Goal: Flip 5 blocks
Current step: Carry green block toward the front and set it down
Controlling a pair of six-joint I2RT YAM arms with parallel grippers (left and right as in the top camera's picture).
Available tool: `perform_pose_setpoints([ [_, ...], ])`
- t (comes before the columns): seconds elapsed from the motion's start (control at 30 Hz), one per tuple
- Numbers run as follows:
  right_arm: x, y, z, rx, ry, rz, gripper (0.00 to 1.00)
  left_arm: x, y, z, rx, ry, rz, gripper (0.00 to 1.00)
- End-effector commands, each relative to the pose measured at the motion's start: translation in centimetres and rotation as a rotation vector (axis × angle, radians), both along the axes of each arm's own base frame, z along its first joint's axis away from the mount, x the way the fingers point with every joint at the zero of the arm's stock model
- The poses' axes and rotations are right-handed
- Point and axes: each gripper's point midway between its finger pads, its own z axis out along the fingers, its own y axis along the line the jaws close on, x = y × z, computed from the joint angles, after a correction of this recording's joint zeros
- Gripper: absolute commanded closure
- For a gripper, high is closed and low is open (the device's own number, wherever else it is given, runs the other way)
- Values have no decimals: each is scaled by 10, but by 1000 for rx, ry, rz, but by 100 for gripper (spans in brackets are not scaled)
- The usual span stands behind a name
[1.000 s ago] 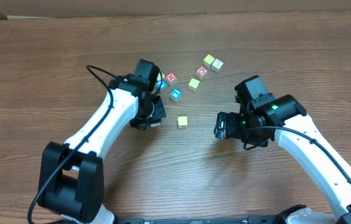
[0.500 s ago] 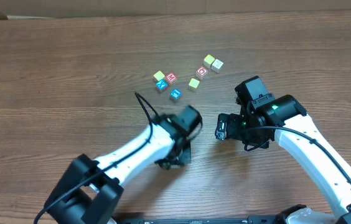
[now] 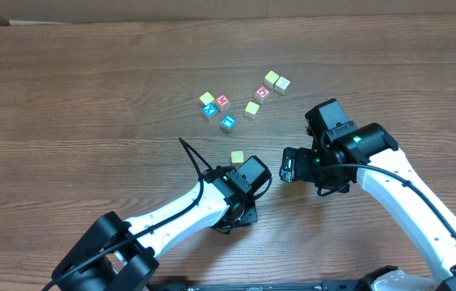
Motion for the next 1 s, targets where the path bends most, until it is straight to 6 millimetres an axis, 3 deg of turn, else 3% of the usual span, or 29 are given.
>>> perform_pose_setpoints([
  [0.0,2,1,2,-2,-14,11,0,-14,12,-16,45,59,22,69],
  [0.27,3,2,2,1,-21,11,0,-4,14,-5,43,-9,19,42],
  [0.5,8,4,3,9,-39,11,0,17,15,31,-22,-129,21,20],
  [0.63,17,8,5,22,-85,38,0,40,28,50,-49,-186,31,17],
  [0.77,28,13,3,32,-121,61,0,64,58,65,-24,-195,86,17],
  [0.9,38,18,-10,30,-114,62,0,92,93,82,-14,-220,143,18],
  [0.97,41,21,-16,28,-109,67,0,101,100,88,-28,-233,156,18],
])
